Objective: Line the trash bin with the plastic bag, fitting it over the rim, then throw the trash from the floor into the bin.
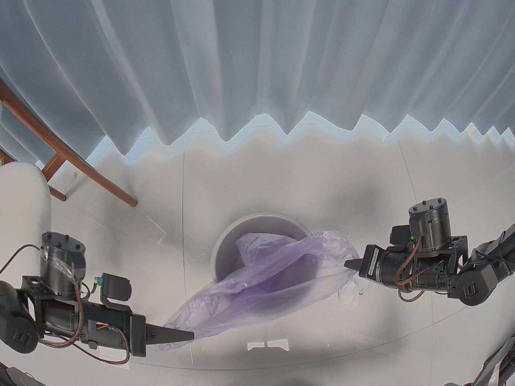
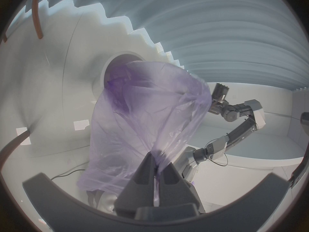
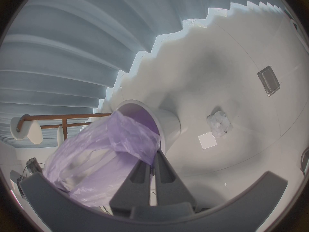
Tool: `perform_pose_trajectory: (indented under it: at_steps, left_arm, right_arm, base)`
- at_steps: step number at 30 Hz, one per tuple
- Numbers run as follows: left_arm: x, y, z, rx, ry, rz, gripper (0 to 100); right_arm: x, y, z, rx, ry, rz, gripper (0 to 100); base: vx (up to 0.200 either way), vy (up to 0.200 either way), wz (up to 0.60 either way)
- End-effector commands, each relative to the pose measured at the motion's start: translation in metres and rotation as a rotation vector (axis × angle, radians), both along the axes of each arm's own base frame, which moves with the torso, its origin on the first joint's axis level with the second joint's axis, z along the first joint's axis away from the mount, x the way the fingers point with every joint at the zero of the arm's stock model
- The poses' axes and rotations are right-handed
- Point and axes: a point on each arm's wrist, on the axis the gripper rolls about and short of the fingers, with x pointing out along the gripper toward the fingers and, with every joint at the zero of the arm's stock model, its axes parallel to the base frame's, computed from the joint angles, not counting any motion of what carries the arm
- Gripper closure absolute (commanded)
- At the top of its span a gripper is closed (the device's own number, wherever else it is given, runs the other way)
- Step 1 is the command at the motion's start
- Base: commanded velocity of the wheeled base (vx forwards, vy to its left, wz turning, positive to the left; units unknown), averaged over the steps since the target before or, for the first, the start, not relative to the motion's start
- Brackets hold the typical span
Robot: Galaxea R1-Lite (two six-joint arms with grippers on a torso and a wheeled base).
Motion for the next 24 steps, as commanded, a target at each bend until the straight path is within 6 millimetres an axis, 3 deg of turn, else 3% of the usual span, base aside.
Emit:
perform_pose_trajectory:
  at_steps: [1,12,16,21,24]
  left_arm:
    - [-0.024,0.009,0.014,-0.049,-0.074,-0.003,100]
    - [-0.033,0.013,0.013,-0.07,-0.049,0.021,100]
    - [-0.016,0.003,0.01,-0.041,-0.016,0.016,100]
    - [0.009,-0.007,0.01,0.005,-0.018,0.07,100]
    - [0.03,-0.015,-0.005,0.115,-0.022,0.15,100]
  right_arm:
    - [0.011,-0.005,-0.01,-0.021,0.012,-0.023,100]
    - [0.024,-0.009,-0.016,-0.033,-0.03,-0.034,100]
    - [-0.004,0.007,-0.004,-0.017,-0.045,0.05,100]
    - [-0.011,0.003,-0.004,-0.011,-0.042,0.047,100]
    - [-0.016,0.003,-0.001,0.013,-0.034,0.041,100]
  base:
    - [0.0,0.0,0.0]
    - [0.0,0.0,0.0]
    - [0.0,0.0,0.0]
    - [0.0,0.0,0.0]
    - [0.0,0.0,0.0]
